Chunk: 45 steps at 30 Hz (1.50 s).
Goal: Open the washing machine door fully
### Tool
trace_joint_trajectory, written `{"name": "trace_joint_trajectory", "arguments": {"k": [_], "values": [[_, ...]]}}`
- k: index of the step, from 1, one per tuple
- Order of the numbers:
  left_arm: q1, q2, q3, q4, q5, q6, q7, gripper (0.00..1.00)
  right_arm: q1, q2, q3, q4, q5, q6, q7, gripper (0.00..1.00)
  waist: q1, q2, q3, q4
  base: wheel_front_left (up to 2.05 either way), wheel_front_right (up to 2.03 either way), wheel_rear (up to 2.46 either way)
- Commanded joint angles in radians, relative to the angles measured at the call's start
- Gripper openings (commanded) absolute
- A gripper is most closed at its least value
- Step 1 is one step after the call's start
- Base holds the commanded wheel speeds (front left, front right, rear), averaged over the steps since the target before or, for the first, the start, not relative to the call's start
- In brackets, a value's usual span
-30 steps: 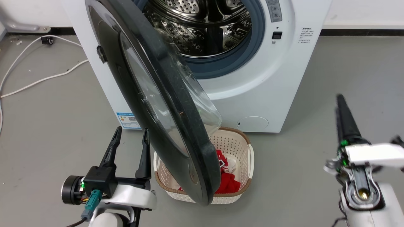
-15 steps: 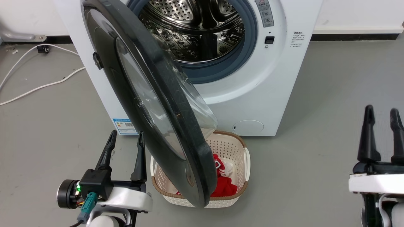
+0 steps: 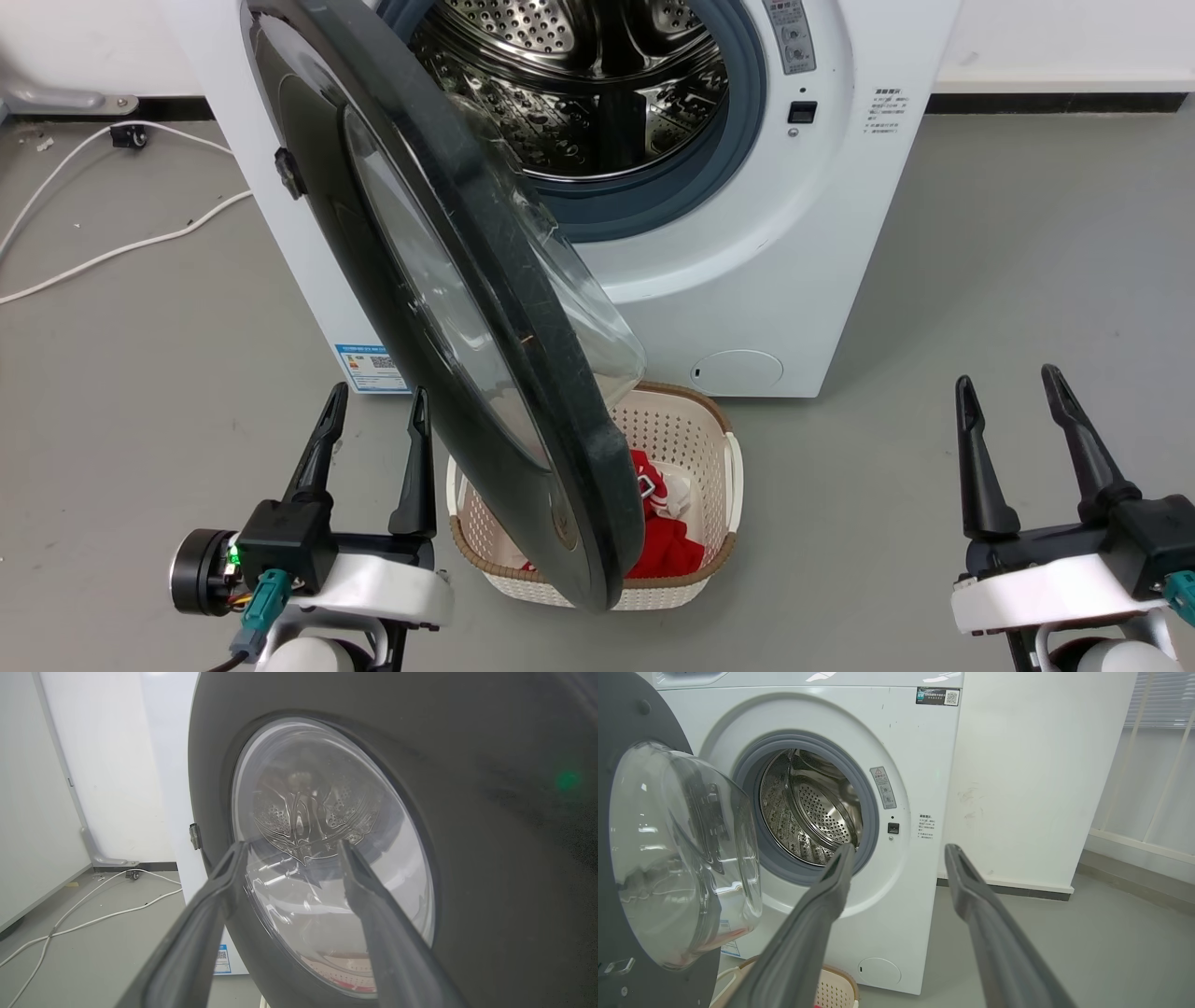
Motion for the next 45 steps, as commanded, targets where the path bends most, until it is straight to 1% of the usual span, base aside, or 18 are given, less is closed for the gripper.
{"name": "trace_joint_trajectory", "arguments": {"k": [1,6,13,14,15,16,22,24,28,36,41,45], "values": [[-0.01,-0.001,-0.001,-0.001,0.001,-0.001,-0.002,1.0,-0.001,0.003,0.0,0.009,0.01,-0.001,-0.004,1.0,0.0001,0.0,0.001,0.001,0.0,0.0,0.0],[-0.014,-0.001,-0.001,0.002,0.005,-0.001,-0.002,1.0,-0.013,0.003,-0.007,0.047,0.024,-0.001,-0.007,1.0,0.0001,0.0,0.003,0.004,0.0,0.0,0.0],[-0.011,-0.001,0.0,0.001,0.017,-0.001,-0.002,1.0,-0.02,0.003,-0.013,0.07,0.032,-0.001,-0.013,1.0,0.0001,0.0,0.005,0.003,0.0,0.0,0.0],[-0.011,-0.001,-0.001,0.003,0.017,-0.003,-0.002,0.85,-0.021,0.003,-0.013,0.071,0.032,-0.001,-0.014,1.0,0.0001,0.0,0.005,0.003,0.0,0.0,0.0],[-0.011,-0.001,-0.002,0.004,0.016,-0.006,-0.002,0.2,-0.023,0.003,-0.013,0.072,0.033,-0.001,-0.015,1.0,0.0001,0.0,0.005,0.003,0.0,0.0,0.0],[-0.013,-0.001,-0.002,0.004,0.016,-0.009,-0.002,0.0,-0.023,0.003,-0.012,0.073,0.034,-0.001,-0.016,1.0,0.0001,0.0,0.005,0.003,0.0,0.0,0.0],[-0.018,-0.001,0.003,-0.026,0.013,-0.01,-0.003,0.0,-0.02,0.003,-0.015,0.08,0.044,-0.001,-0.018,1.0,0.0001,0.0,0.005,0.006,0.0,0.0,0.0],[-0.027,-0.001,0.006,-0.058,0.011,-0.008,-0.003,0.0,-0.02,0.003,-0.014,0.082,0.046,-0.001,-0.018,1.0,0.0001,0.0,0.005,0.006,0.0,0.0,0.0],[-0.043,-0.001,0.017,-0.163,0.02,-0.002,-0.002,0.0,-0.021,0.003,-0.014,0.085,0.052,-0.001,-0.02,1.0,0.0001,0.0,0.007,0.006,0.0,0.0,0.0],[-0.102,-0.001,0.032,-0.443,0.047,0.017,-0.002,0.0,-0.031,0.003,-0.016,0.087,0.061,-0.001,-0.023,1.0,0.0001,0.0,0.021,0.01,0.0,0.0,0.0],[-0.137,0.001,0.0,-0.58,0.07,0.0,-0.001,0.0,-0.032,0.003,-0.016,0.093,0.068,-0.001,-0.024,1.0,0.0001,0.0,0.026,0.009,0.0,0.0,0.0],[-0.152,0.003,-0.078,-0.637,0.078,-0.031,-0.002,0.0,-0.035,0.003,-0.016,0.098,0.07,-0.001,-0.025,1.0,0.0001,0.0,0.027,0.006,0.0,0.0,0.0]]}}
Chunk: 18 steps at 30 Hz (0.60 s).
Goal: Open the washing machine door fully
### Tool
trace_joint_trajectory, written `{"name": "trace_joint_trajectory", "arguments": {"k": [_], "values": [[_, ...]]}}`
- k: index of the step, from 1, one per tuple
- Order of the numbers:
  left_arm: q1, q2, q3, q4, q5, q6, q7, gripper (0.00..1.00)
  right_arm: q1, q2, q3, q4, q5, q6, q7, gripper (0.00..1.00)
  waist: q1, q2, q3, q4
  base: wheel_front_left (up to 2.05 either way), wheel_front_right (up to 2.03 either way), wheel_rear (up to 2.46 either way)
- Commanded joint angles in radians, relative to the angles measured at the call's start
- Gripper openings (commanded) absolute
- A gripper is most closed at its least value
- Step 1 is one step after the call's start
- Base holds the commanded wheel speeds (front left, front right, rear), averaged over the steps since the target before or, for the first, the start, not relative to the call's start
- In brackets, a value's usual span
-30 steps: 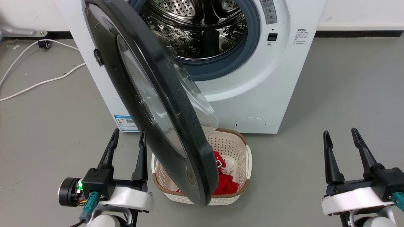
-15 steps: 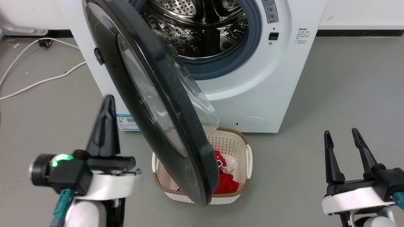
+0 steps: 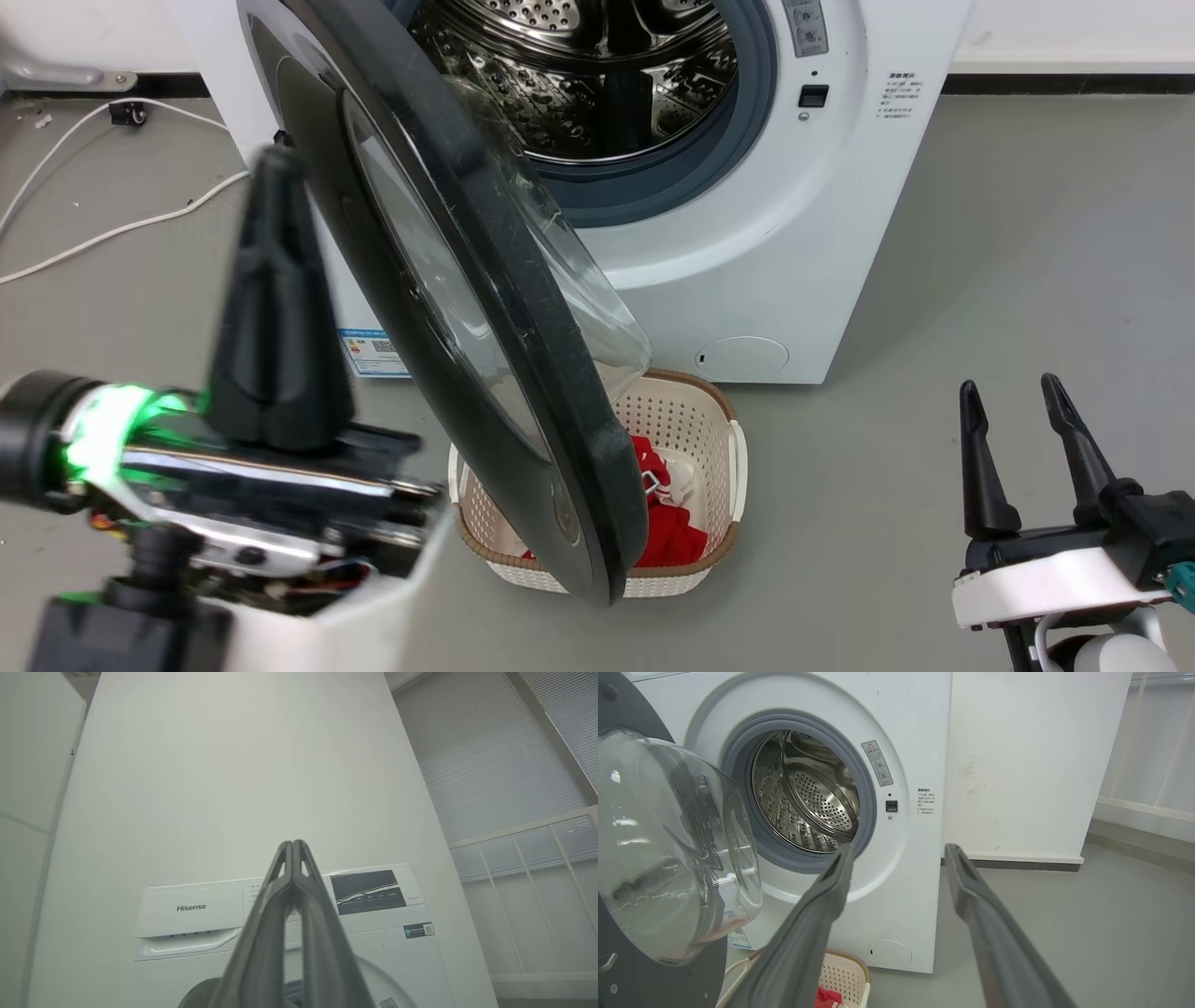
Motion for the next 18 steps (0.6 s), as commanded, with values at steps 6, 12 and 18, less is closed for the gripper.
{"name": "trace_joint_trajectory", "arguments": {"k": [6,12,18], "values": [[0.027,0.006,-0.186,0.038,-0.01,-0.044,0.0,0.0,-0.006,0.003,-0.005,0.008,0.004,-0.001,-0.005,1.0,-0.0001,0.0,-0.007,0.0,0.0,0.0,0.0],[0.115,0.044,-0.394,0.262,-0.067,-0.064,0.0,0.0,0.001,0.002,-0.001,0.017,0.01,-0.001,-0.006,1.0,-0.0001,0.0,-0.02,0.001,0.0,0.0,0.0],[0.175,0.088,-0.481,0.437,-0.1,-0.065,0.029,0.0,0.014,0.002,-0.001,0.023,0.017,-0.001,-0.006,1.0,-0.0001,0.0,-0.024,0.005,0.0,0.0,0.0]]}}
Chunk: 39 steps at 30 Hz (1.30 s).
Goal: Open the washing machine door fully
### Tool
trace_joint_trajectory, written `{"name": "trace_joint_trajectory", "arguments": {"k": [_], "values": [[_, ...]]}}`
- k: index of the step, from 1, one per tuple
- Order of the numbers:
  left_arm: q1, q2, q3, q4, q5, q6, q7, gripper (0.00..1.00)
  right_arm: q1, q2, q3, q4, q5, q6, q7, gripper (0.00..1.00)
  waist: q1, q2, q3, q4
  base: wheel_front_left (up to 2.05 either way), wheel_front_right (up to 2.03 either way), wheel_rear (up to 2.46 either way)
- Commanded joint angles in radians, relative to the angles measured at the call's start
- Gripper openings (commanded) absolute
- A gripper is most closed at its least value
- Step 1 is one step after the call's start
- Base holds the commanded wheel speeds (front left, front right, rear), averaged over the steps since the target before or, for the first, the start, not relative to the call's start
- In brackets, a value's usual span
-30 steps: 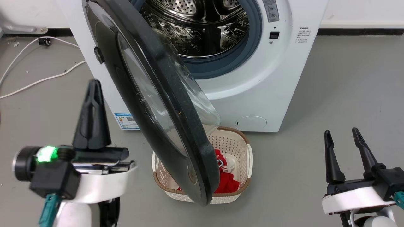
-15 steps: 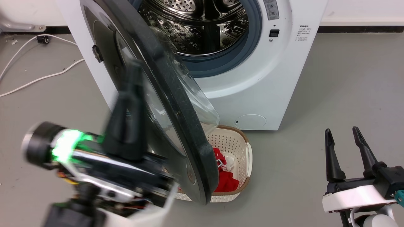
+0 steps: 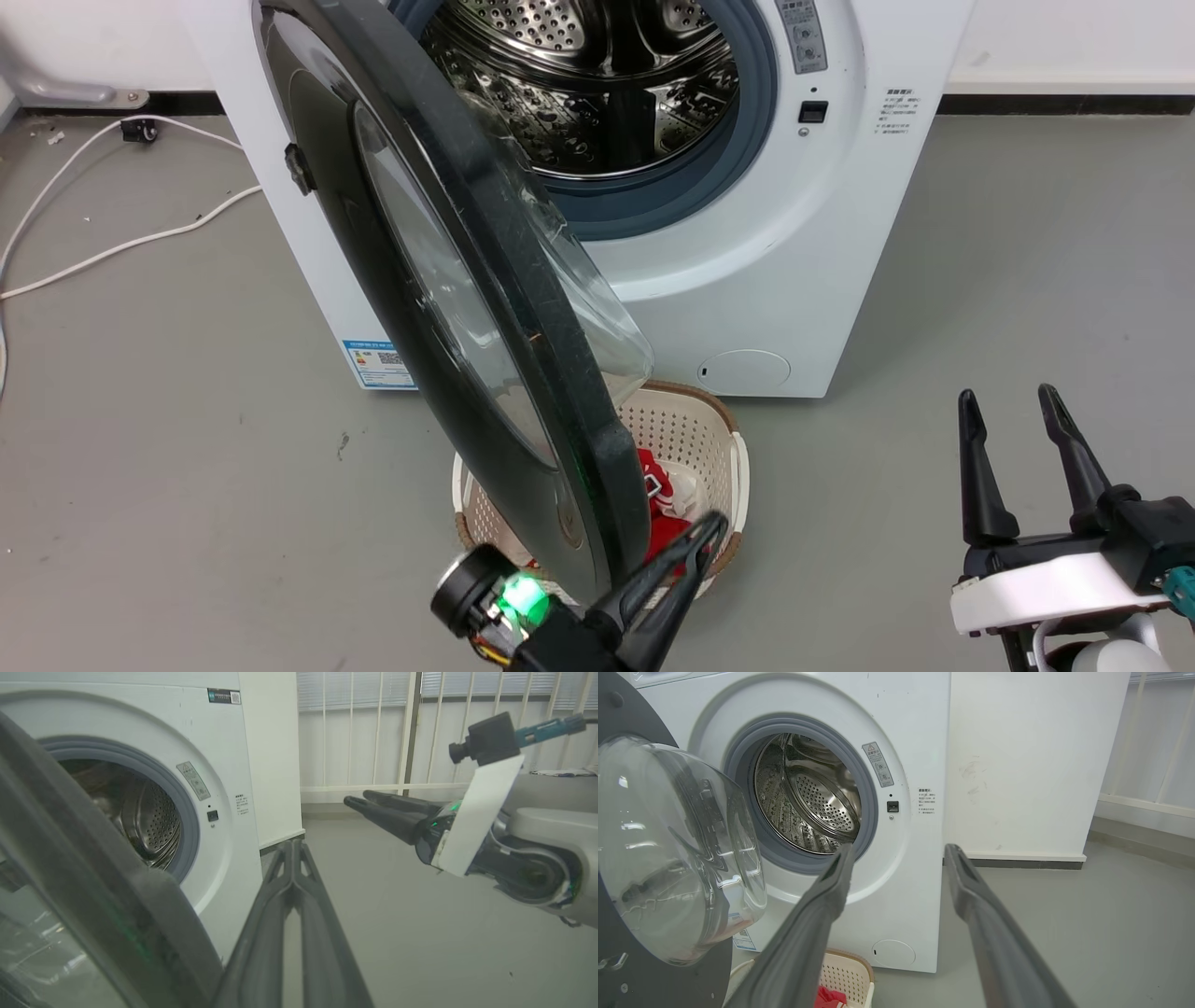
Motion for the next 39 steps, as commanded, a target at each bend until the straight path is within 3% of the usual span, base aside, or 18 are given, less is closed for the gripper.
{"name": "trace_joint_trajectory", "arguments": {"k": [1,8,22,32,39], "values": [[0.01,0.004,-0.004,0.017,-0.004,-0.002,0.004,0.0,0.009,0.002,0.002,0.001,0.002,-0.001,-0.003,1.0,-0.0001,-0.0001,0.0,0.0,0.0,0.0,0.0],[-0.037,-0.018,0.004,0.173,-0.017,0.018,-0.005,0.0,0.0,0.002,0.013,0.002,0.012,-0.001,-0.003,1.0,-0.0001,-0.0001,0.006,-0.001,0.0,0.0,0.0],[-0.189,-0.066,0.039,0.302,-0.039,0.059,-0.03,0.0,-0.011,0.002,0.02,0.01,0.035,-0.001,-0.003,1.0,-0.0001,-0.0001,0.025,-0.008,0.0,0.0,0.0],[-0.165,-0.068,0.067,0.308,-0.038,0.108,-0.029,0.0,-0.017,0.002,0.03,0.024,0.052,-0.001,-0.003,1.0,-0.0001,-0.0001,0.025,-0.013,0.0,0.0,0.0],[-0.089,-0.039,0.104,0.265,-0.038,0.163,-0.029,0.0,-0.005,0.002,0.027,0.029,0.064,-0.001,-0.003,1.0,-0.0001,-0.0001,0.019,-0.006,0.0,0.0,0.0]]}}
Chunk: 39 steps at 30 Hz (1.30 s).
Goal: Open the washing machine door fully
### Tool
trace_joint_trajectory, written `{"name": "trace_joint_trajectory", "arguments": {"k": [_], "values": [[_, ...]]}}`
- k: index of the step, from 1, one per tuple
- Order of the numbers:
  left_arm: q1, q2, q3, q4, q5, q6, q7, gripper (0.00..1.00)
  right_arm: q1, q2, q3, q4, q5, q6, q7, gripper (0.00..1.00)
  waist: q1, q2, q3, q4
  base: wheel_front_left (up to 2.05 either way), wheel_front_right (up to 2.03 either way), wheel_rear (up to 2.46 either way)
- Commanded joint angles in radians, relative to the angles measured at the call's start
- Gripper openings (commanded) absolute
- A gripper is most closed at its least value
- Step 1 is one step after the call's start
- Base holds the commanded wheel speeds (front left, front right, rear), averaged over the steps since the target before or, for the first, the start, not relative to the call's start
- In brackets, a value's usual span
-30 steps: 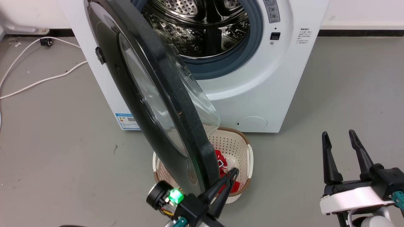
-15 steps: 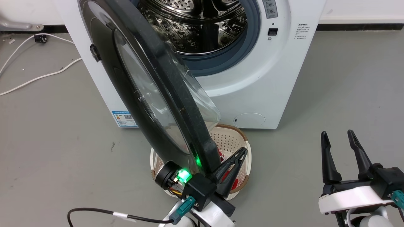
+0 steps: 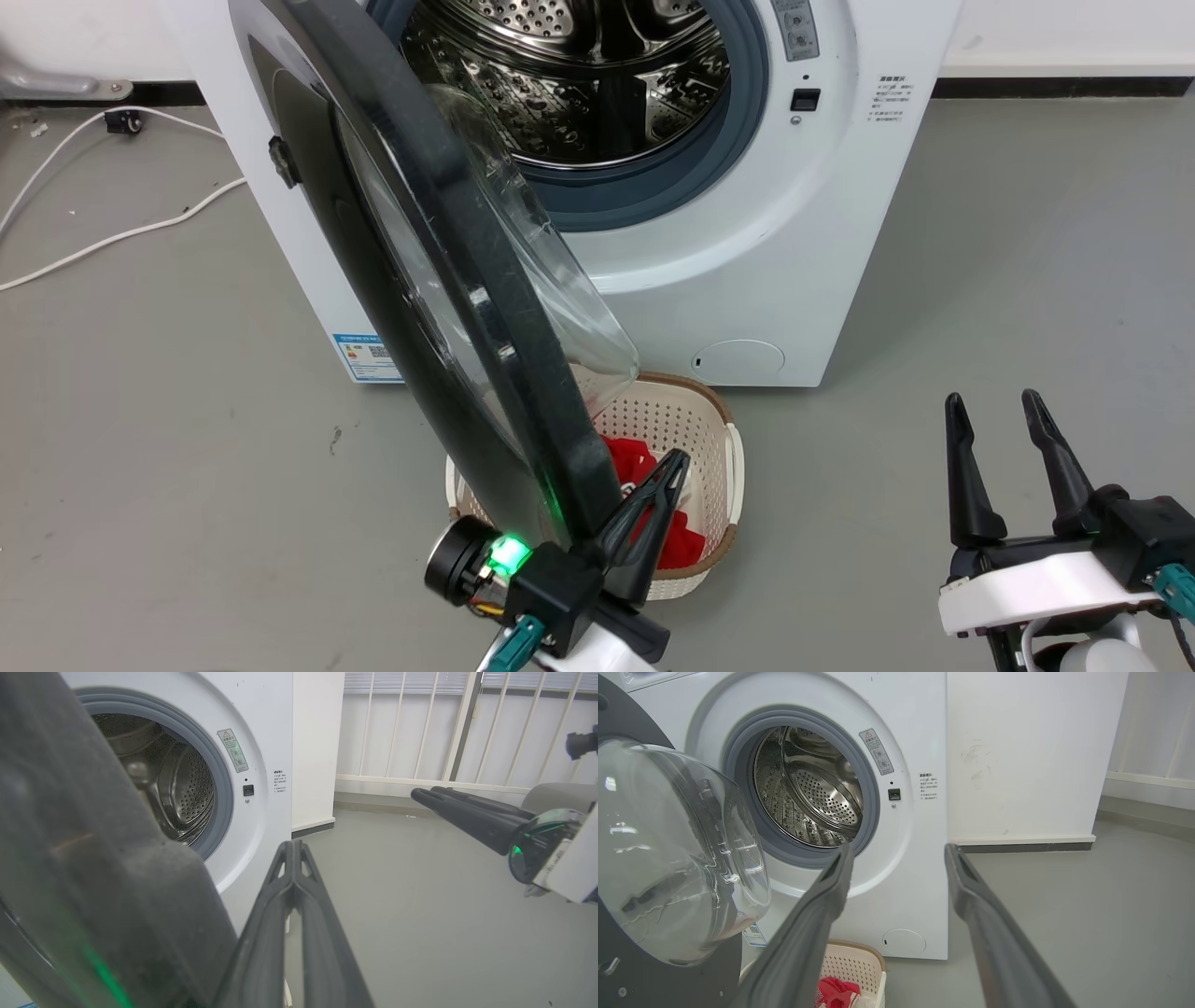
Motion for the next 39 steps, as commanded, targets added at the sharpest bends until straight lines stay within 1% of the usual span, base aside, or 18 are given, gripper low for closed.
{"name": "trace_joint_trajectory", "arguments": {"k": [1,2,3,10,24,33,34,39], "values": [[0.019,0.045,0.054,0.009,-0.007,0.035,0.006,0.0,0.002,0.002,0.0,0.003,0.004,-0.001,-0.003,1.0,0.0001,0.0,-0.001,0.004,0.0,0.0,0.0],[0.029,0.049,0.06,-0.003,-0.007,0.042,0.006,0.0,0.002,0.002,0.002,0.004,0.005,-0.001,-0.003,1.0,0.0001,0.0,-0.001,0.006,0.0,0.0,0.0],[0.065,0.057,0.073,-0.035,-0.011,0.061,0.006,0.0,0.002,0.002,0.0,0.003,0.01,-0.001,-0.003,1.0,0.0001,0.0,-0.002,0.017,0.0,0.0,0.0],[0.145,0.079,0.079,-0.107,-0.015,0.092,0.007,0.0,0.012,0.002,-0.002,0.007,0.011,-0.001,-0.003,1.0,0.0001,0.0,-0.005,0.054,0.0,0.0,0.0],[0.279,0.123,0.132,-0.252,-0.017,0.185,0.039,0.0,0.019,0.002,-0.014,0.007,0.009,-0.001,-0.003,1.0,0.0001,0.0,-0.001,0.162,0.0,0.0,0.0],[0.328,0.14,0.189,-0.287,-0.037,0.239,0.038,0.0,0.015,0.002,-0.015,0.008,0.007,-0.001,-0.003,1.0,0.0001,0.0,0.007,0.214,0.0,0.0,0.0],[0.334,0.145,0.204,-0.288,-0.04,0.251,0.037,0.0,0.012,0.002,-0.016,0.006,0.005,-0.001,-0.003,1.0,0.0001,0.0,0.01,0.221,0.0,0.0,0.0],[0.338,0.164,0.267,-0.278,-0.056,0.283,0.029,0.0,0.003,0.002,-0.015,0.002,0.003,-0.001,-0.003,1.0,0.0001,0.0,0.017,0.228,0.0,0.0,0.0]]}}
